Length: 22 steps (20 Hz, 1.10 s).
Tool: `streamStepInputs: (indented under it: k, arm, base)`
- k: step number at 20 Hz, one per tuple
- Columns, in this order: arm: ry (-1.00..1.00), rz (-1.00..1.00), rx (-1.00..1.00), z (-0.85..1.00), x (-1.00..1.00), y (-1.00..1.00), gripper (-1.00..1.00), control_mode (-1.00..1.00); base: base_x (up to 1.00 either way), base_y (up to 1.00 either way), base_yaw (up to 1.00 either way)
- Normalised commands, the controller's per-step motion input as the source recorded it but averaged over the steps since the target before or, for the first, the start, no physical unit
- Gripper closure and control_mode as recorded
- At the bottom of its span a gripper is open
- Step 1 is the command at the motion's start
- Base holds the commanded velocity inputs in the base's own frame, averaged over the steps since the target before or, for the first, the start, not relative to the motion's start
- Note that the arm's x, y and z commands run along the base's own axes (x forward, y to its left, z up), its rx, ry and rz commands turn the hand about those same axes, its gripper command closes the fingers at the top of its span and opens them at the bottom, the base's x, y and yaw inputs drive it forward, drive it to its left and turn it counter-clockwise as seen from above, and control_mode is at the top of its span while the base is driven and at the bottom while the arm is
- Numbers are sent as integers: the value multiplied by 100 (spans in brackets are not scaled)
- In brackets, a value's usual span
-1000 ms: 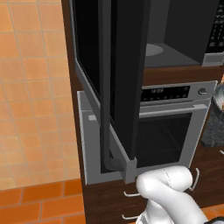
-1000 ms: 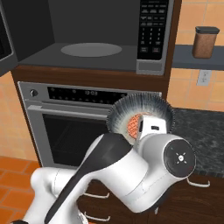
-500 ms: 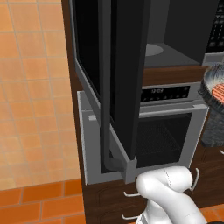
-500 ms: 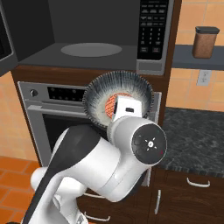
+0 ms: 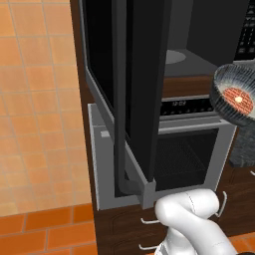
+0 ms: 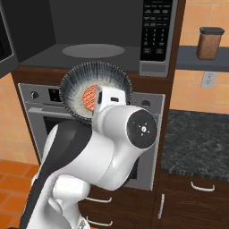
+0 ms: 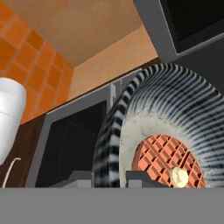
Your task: Open the microwave, place the bowl with waffle inside the microwave, then close the microwave door and turn it on.
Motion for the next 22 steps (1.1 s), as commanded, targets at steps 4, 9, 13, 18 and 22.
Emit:
streamStepInputs:
  k: [4, 9, 13, 18, 22]
  arm:
    - [-1, 16, 9, 23, 18, 46, 100, -100]
    - [0, 4, 5, 33, 17, 50, 100, -100]
    - [0, 0, 0, 21, 30, 46, 100, -100]
    - [0, -1, 0, 19, 36, 54, 100, -100]
    - [0, 0, 0, 33, 32, 44, 100, -100]
  base:
    - [0, 0, 0]
    - [0, 0, 0]
    - [0, 0, 0]
    - [0, 0, 0]
    - [0, 0, 0]
